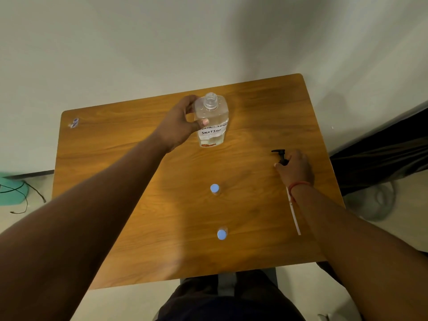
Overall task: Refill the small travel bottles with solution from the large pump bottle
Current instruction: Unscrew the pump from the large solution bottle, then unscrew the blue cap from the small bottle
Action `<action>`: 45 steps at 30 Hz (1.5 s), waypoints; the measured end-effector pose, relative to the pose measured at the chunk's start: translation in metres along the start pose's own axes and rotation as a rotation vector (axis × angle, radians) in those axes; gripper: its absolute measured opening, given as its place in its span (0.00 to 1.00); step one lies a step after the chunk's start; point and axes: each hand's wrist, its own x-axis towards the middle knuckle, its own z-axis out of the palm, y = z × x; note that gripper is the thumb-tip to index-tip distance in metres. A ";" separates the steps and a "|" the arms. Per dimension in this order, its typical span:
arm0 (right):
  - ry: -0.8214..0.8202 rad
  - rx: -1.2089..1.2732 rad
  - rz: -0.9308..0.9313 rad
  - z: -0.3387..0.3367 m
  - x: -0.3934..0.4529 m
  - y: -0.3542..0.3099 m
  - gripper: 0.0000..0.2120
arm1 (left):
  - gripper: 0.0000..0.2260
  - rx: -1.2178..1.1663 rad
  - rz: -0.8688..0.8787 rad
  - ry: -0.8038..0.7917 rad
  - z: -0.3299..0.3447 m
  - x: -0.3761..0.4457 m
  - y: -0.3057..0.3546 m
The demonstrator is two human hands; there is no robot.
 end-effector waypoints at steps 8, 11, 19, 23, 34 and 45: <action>-0.015 0.039 -0.016 -0.003 0.000 0.001 0.20 | 0.28 0.011 -0.047 -0.018 0.000 -0.006 -0.009; -0.021 0.061 -0.012 -0.004 -0.001 0.002 0.19 | 0.28 0.005 -0.071 -0.035 0.001 -0.009 -0.013; -0.048 0.107 -0.026 -0.006 -0.001 0.006 0.24 | 0.28 0.009 -0.053 -0.088 -0.003 -0.013 -0.014; -0.048 0.122 -0.040 -0.006 -0.002 0.007 0.24 | 0.29 -0.010 -0.061 -0.091 -0.006 -0.016 -0.017; -0.045 0.140 -0.068 -0.008 -0.005 0.009 0.27 | 0.37 -0.019 -0.112 -0.095 -0.005 -0.015 -0.026; 0.118 0.205 -0.245 -0.009 -0.021 -0.005 0.17 | 0.42 -0.167 -0.168 0.008 -0.005 -0.036 -0.040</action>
